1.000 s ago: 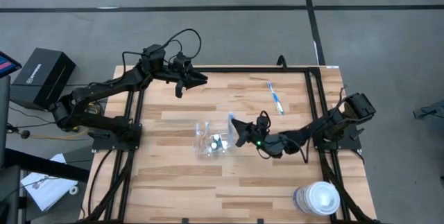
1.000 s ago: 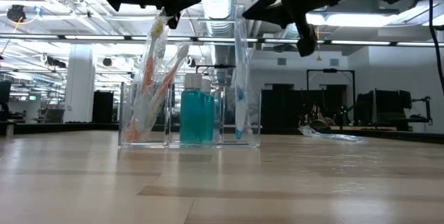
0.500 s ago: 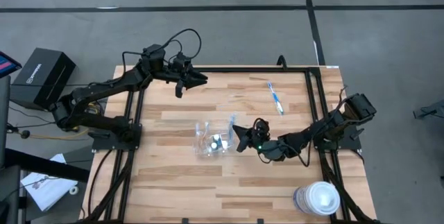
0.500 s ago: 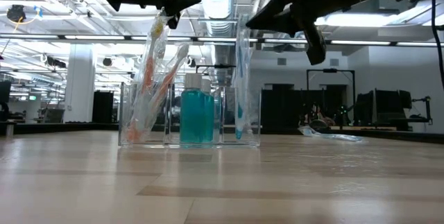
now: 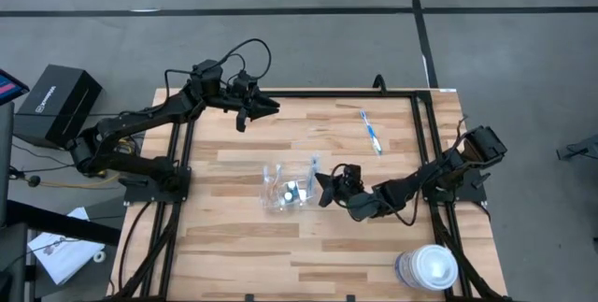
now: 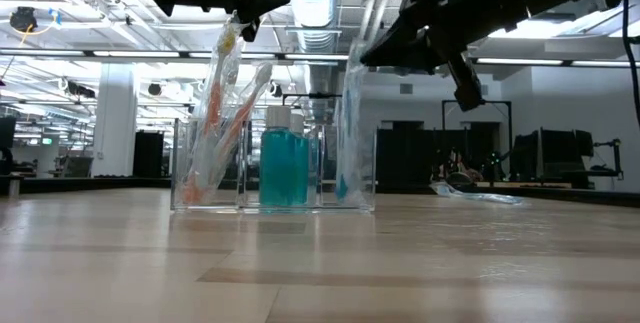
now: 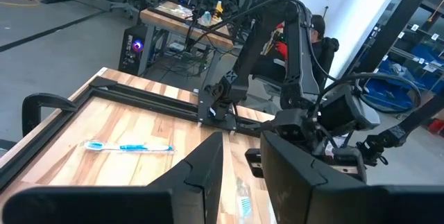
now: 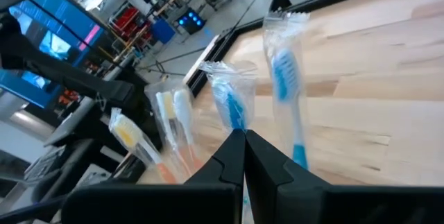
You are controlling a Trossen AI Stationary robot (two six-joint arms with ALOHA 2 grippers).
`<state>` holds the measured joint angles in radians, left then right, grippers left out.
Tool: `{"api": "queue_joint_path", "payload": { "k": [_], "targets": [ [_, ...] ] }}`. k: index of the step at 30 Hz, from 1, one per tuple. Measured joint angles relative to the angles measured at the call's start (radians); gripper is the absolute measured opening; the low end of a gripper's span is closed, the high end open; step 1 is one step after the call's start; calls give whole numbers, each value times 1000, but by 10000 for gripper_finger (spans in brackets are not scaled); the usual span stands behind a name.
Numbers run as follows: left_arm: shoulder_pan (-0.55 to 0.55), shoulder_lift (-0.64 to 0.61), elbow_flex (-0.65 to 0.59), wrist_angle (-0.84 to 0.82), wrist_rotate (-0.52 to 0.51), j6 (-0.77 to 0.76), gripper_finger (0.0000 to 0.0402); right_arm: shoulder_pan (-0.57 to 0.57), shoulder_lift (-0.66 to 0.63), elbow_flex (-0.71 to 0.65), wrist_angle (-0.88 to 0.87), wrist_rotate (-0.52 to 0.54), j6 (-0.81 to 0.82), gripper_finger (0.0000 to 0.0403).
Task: Pick & Place toothbrushing station
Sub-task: Put the left blue toothbrush into the transparent organizer
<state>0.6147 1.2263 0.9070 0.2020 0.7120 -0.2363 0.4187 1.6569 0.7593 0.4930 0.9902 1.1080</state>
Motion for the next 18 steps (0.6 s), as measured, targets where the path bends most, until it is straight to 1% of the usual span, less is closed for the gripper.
{"api": "queue_joint_path", "payload": {
  "k": [7, 11, 18],
  "targets": [
    [0, 0, 0, 0, 0, 0, 92, 0, 0, 0, -24, -33, 0, 0],
    [0, 0, 0, 0, 0, -2, 92, -2, 0, 0, -66, -70, 19, 0],
    [0, 0, 0, 0, 0, -3, 92, -2, 0, 0, -69, -76, 21, 0]
  ]
}}
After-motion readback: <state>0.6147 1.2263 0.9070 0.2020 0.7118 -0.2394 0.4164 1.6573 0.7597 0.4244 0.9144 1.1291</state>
